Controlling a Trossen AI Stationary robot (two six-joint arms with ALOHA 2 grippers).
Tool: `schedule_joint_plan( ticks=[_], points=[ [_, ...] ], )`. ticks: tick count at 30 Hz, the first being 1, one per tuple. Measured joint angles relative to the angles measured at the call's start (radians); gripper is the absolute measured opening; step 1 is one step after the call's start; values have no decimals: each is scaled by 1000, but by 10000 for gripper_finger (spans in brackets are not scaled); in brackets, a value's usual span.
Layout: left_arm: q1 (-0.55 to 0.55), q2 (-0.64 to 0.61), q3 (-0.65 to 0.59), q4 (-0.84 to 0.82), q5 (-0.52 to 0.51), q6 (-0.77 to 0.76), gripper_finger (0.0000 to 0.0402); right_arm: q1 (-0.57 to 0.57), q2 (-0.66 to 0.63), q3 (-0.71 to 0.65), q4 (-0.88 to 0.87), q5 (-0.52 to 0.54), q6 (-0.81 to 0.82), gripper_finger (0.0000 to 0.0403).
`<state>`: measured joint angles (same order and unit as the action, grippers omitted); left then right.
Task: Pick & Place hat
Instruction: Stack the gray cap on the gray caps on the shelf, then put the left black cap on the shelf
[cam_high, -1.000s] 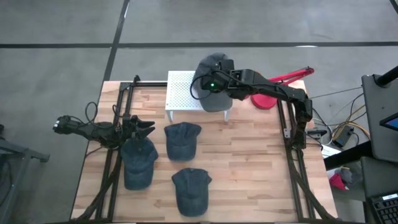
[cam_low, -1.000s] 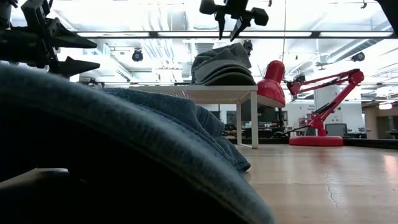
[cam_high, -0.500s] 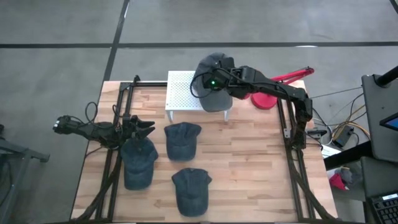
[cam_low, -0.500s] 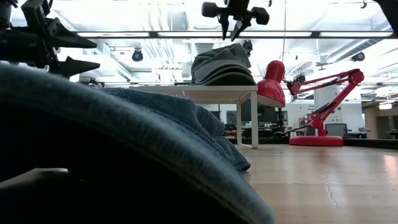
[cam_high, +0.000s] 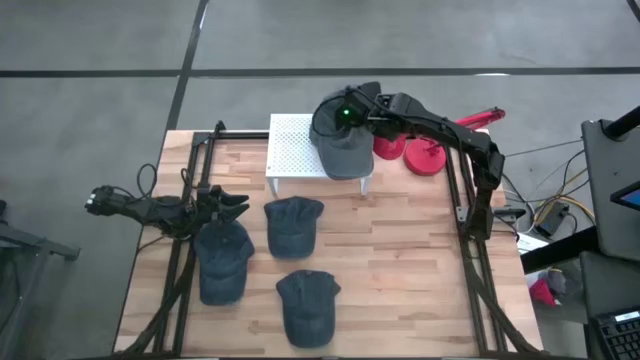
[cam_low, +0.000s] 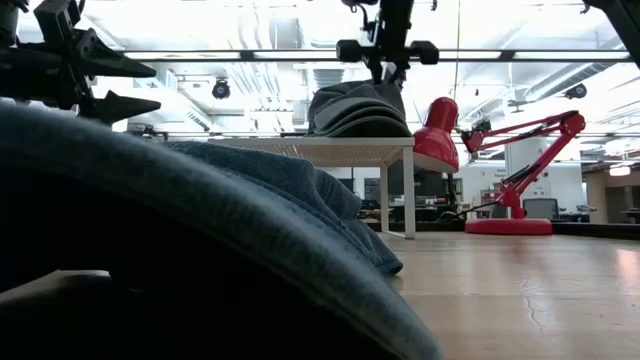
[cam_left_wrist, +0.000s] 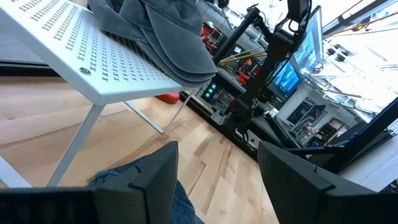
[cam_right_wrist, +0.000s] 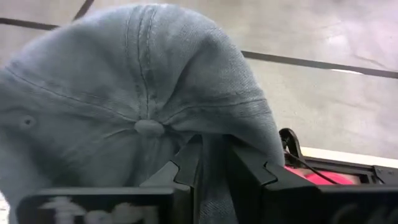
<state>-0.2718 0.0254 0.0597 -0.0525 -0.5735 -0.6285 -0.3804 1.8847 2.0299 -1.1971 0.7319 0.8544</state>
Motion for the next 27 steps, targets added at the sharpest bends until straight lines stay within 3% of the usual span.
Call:
schedule_joint_plan(
  ticks=[14, 27],
  points=[
    [0, 0, 0, 0, 0, 0, 223, -26, -5, -77, 7, -22, -39, 48],
    [0, 0, 0, 0, 0, -1, 223, 38, -57, 29, 4, 56, -160, 43]
  ],
)
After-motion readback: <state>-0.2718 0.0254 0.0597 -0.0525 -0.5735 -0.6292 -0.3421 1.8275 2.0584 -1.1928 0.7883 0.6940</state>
